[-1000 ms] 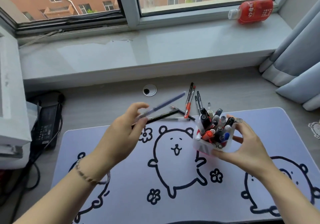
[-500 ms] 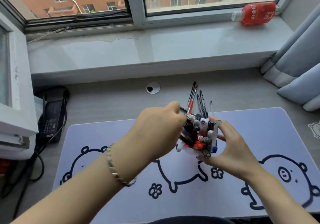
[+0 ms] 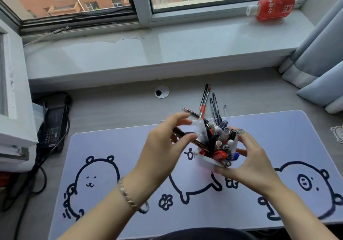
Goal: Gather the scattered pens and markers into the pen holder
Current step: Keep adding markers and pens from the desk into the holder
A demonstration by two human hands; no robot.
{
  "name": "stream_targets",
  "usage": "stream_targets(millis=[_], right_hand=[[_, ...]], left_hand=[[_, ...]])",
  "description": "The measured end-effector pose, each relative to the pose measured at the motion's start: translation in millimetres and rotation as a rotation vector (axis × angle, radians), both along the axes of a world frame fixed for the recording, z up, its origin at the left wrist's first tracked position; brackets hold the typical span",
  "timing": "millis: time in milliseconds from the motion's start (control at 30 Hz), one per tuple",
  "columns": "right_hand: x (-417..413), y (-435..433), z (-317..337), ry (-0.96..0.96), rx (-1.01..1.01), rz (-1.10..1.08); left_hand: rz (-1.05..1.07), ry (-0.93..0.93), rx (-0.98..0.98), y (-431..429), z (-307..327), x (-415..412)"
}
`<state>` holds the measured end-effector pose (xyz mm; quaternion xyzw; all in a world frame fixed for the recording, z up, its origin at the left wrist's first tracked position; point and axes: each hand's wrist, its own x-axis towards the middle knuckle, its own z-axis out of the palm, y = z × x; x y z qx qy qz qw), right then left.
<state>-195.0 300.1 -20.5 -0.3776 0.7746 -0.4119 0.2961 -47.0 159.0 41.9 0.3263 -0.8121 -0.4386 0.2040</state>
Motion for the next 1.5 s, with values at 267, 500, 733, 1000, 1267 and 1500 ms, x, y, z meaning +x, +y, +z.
stream_targets(millis=[267,500,733,1000,1267,1500], right_hand=[[21,-3,6,0.077,-0.095,0.025],[8,7,-2,0.093,-0.091,0.015],[-12,-2,-6,-0.045,-0.077,-0.072],[-38,4,-8,-0.037,-0.067,-0.175],[-46,-2,-6,-0.060,-0.051,-0.197],[-46,-1,-2,-0.013,-0.069,-0.177]], left_hand=[[-0.174,-0.005,-0.317,33,-19,-22],[-0.578,-0.179,-0.230,36,-19,-17],[-0.227,0.249,-0.014,-11,-31,-55],[-0.049,-0.715,-0.186,-105,-140,-49],[-0.511,-0.565,-0.621,-114,-142,-91],[-0.748,-0.645,-0.686,-114,-142,-117]])
